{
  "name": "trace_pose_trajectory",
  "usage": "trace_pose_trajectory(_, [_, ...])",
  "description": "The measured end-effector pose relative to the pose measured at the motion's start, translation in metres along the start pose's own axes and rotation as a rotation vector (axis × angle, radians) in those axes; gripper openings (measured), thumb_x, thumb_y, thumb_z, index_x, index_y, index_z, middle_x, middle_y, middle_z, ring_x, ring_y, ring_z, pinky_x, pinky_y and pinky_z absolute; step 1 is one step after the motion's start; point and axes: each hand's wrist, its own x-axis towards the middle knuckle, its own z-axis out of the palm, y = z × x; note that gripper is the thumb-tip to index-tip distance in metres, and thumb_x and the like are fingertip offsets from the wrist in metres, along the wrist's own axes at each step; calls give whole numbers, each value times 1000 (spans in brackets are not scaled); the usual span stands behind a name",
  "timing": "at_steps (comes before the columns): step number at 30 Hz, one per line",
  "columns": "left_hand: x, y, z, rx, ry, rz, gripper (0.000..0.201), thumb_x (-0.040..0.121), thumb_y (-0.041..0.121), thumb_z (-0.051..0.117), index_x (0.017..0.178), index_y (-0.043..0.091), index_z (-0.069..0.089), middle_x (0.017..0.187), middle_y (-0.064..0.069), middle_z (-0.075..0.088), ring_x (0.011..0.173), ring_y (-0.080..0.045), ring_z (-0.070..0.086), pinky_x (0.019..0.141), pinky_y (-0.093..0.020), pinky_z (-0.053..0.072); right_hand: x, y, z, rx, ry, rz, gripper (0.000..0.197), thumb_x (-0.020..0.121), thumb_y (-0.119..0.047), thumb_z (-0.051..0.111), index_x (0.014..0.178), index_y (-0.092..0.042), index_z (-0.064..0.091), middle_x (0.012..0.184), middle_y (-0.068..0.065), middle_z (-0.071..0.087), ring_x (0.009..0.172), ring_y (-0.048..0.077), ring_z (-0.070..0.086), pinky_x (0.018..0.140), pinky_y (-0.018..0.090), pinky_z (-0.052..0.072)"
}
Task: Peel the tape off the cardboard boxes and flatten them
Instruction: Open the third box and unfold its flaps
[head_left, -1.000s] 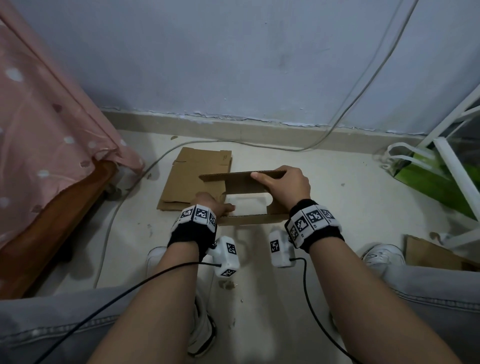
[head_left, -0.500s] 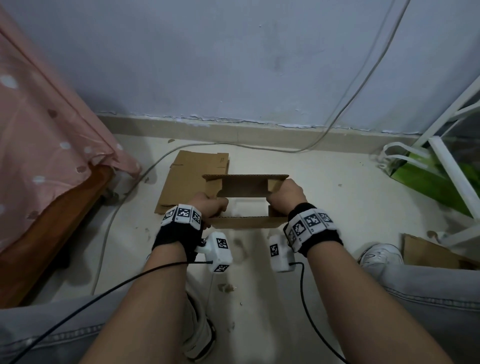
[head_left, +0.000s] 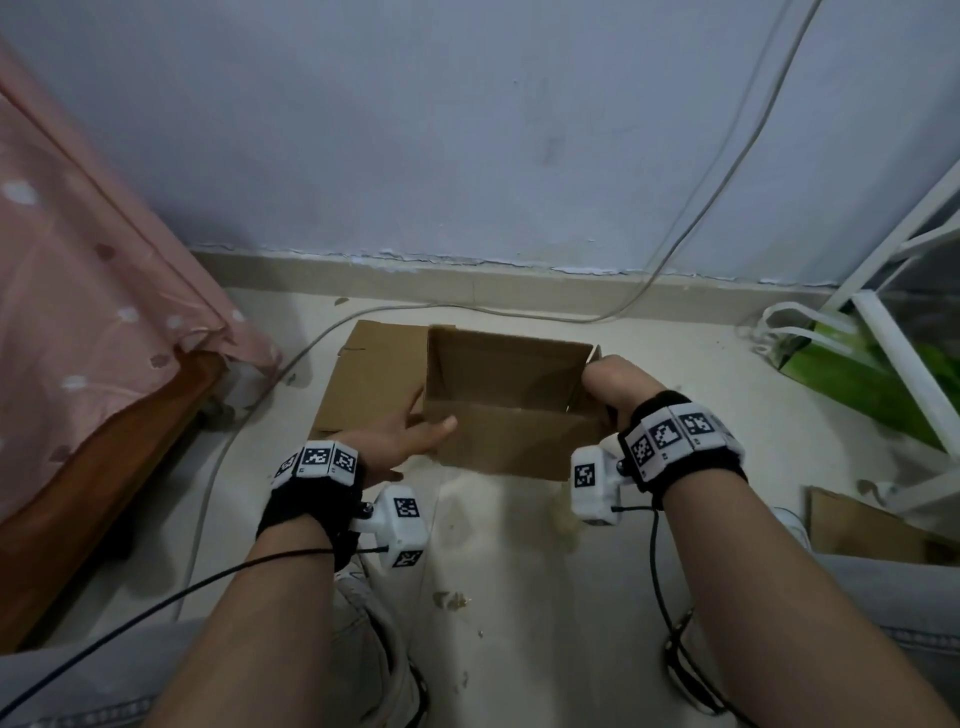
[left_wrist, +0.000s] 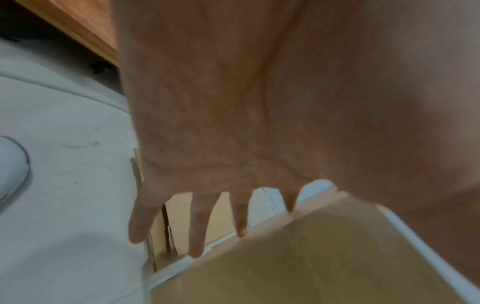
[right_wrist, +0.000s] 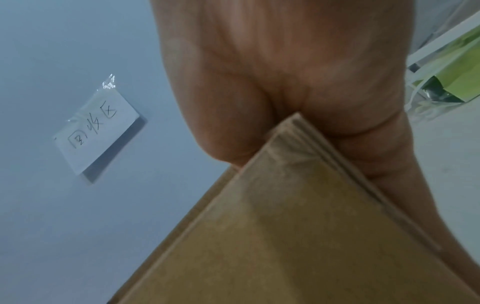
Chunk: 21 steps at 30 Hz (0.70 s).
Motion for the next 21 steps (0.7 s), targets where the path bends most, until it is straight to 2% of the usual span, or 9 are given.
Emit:
trace_pose_trajectory(2, [7, -3, 0, 53, 41, 112, 125, 59, 53, 86, 150, 50, 1, 159, 16, 19, 138, -25, 40, 103, -50, 38, 2, -6, -7, -52, -61, 33, 15, 79, -6, 44, 81, -1, 58, 86, 21, 65, 80, 30, 67, 82, 37, 57])
trace_pose_trajectory(3, [12, -5, -1, 62, 125, 157, 125, 59, 45, 89, 151, 49, 5, 160, 14, 20, 138, -27, 39, 104, -49, 39, -3, -11, -11, -91, -94, 65, 7, 68, -4, 49, 73, -4, 53, 75, 18, 58, 72, 27, 62, 74, 33, 54])
trace_pose_trajectory(5, [18, -3, -2, -2, 265, 211, 124, 54, 40, 92, 151, 47, 16, 158, 10, 27, 139, -28, 35, 108, -47, 38, -15, -18, -19, -117, -122, 53, 43, 29, -7, 48, 72, -4, 50, 68, 18, 50, 68, 31, 54, 71, 40, 45])
trace_pose_trajectory(6, [20, -4, -2, -41, 276, 221, 124, 50, 43, 94, 151, 45, 21, 156, 10, 31, 139, -26, 34, 110, -48, 36, -12, -18, -21, -141, -139, 46, 55, 19, -11, 46, 74, -3, 51, 70, 19, 50, 70, 33, 52, 71, 44, 43])
trace_pose_trajectory(7, [21, -5, -2, -57, 264, 213, 127, 44, 49, 95, 150, 42, 24, 154, 9, 35, 140, -24, 34, 111, -50, 35, -9, -16, -22, -164, -166, 61, 59, 17, -12, 46, 76, -4, 51, 71, 18, 50, 70, 33, 51, 70, 44, 43])
trace_pose_trajectory(10, [24, -10, -4, -26, 227, 185, 135, 36, 57, 94, 150, 38, 25, 151, 7, 40, 140, -20, 37, 111, -52, 37, -12, -14, -23, -178, -202, 98, 46, 27, -9, 48, 73, -6, 47, 65, 14, 44, 63, 28, 47, 66, 40, 39])
trace_pose_trajectory(13, [26, -10, -5, -15, 231, 200, 132, 39, 53, 96, 149, 42, 24, 148, 5, 43, 135, -21, 42, 107, -51, 42, -10, -12, -23, -210, -204, 89, 51, 23, -11, 50, 74, -6, 49, 71, 15, 46, 74, 33, 47, 71, 43, 39])
trace_pose_trajectory(18, [26, -12, -2, 93, 262, 161, 140, 34, 61, 93, 151, 38, 19, 151, 3, 36, 138, -22, 38, 111, -53, 36, -27, -15, -24, -135, -204, 97, 34, 43, -2, 46, 76, -6, 48, 68, 13, 44, 57, 25, 45, 59, 34, 41])
trace_pose_trajectory(21, [27, -13, -5, 68, 253, 178, 139, 36, 54, 95, 149, 35, 17, 151, 1, 37, 137, -23, 38, 111, -51, 37, -24, -19, -26, -150, -210, 99, 42, 34, -7, 48, 76, -6, 48, 71, 15, 45, 61, 27, 46, 63, 39, 41])
